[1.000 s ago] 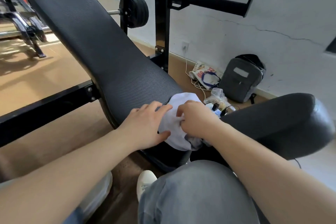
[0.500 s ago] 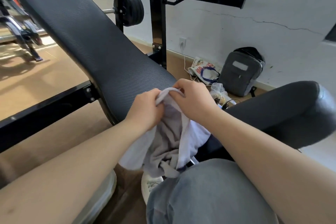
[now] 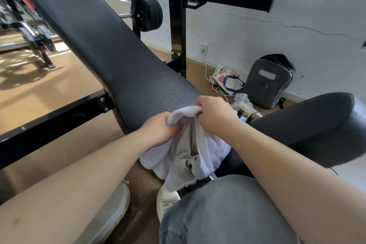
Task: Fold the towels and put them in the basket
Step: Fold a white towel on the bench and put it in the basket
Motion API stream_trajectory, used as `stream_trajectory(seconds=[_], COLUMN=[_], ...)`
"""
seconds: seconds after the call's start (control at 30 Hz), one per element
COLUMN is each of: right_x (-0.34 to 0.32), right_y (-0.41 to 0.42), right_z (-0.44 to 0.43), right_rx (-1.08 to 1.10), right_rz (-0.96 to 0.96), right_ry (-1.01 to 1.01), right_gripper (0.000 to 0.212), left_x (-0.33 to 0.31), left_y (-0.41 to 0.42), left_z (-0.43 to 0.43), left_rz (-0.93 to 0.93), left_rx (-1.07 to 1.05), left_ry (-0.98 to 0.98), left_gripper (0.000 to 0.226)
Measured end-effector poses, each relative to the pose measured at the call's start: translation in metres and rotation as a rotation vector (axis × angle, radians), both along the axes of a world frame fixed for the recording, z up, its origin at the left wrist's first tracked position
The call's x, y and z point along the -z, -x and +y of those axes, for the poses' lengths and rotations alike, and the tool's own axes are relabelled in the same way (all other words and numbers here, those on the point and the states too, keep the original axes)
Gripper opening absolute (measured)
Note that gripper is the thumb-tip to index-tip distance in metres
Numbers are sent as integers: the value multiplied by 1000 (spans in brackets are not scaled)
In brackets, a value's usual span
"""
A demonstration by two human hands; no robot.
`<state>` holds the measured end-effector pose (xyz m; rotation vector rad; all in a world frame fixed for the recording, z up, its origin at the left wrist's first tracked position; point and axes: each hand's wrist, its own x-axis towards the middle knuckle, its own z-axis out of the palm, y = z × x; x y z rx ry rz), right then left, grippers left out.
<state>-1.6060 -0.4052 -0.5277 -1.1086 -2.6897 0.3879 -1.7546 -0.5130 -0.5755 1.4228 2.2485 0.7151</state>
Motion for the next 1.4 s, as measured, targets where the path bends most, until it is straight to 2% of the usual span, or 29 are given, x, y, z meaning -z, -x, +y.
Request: stream_trajectory(seconds=[0.1, 0.23, 0.3, 0.37, 0.43, 0.53, 0.6, 0.67, 0.73, 0.8, 0.87, 1.0, 1.03, 1.07, 1.13, 1.17, 1.23, 1.33, 1.4], right_x=[-6, -12, -13, -8, -3, -1, -2, -3, -6, -11, -18, -30, -31, -32, -33, -34, -36, -29, -20], right_y=[1, 2, 1, 1, 4, 7, 6, 4, 2, 1, -1, -1, -1, -1, -2, -3, -5, -7, -8], right_z=[3, 5, 7, 6, 4, 3, 3, 6, 6, 6, 5, -1, -2, -2, -2, -1, 1, 4, 0], right_rx=[54, 37, 17, 13, 30, 14, -4, 3, 33, 80, 88, 22, 2, -19, -58, -71, -77, -52, -34], right_rz=[165, 349, 262, 80, -23, -32, -20, 6, 103, 279, 444, 627, 666, 700, 776, 812, 805, 512, 266], right_ry=[-83, -215, -181, -44, 113, 160, 120, 93, 132, 204, 272, 365, 369, 357, 323, 304, 245, 168, 260], right_gripper=[31, 35, 36, 37, 33, 38, 29, 16, 20, 25, 29, 44, 48, 49, 51, 51, 48, 37, 48], left_x=[-1, -17, -26, -31, -33, -33, -30, -25, -20, -18, -21, -32, -35, -37, -39, -40, -42, -42, -36], left_y=[2, 5, 5, 3, -1, -9, -14, -17, -18, -17, -16, -19, -20, -23, -22, -21, -19, -16, -14], left_z=[2, 11, 12, 11, 9, 5, 1, -2, -4, -4, -3, 2, 4, 6, 11, 14, 19, 23, 22], left_rz=[-19, -159, -208, -235, -260, -374, -430, -324, -141, 4, 17, -97, -145, -194, -220, -217, -241, -291, -322], left_rx=[-130, -258, -274, -249, -229, -133, 32, 175, 224, 210, 156, 70, 59, 47, -2, -41, -124, -214, -229], left_ry=[-41, -332, -452, -527, -578, -637, -602, -486, -390, -421, -450, -464, -465, -465, -504, -548, -643, -715, -713], left_gripper=[23, 13, 21, 27, 30, 32, 41, 57, 71, 76, 78, 93, 89, 73, 25, 19, 22, 17, 20])
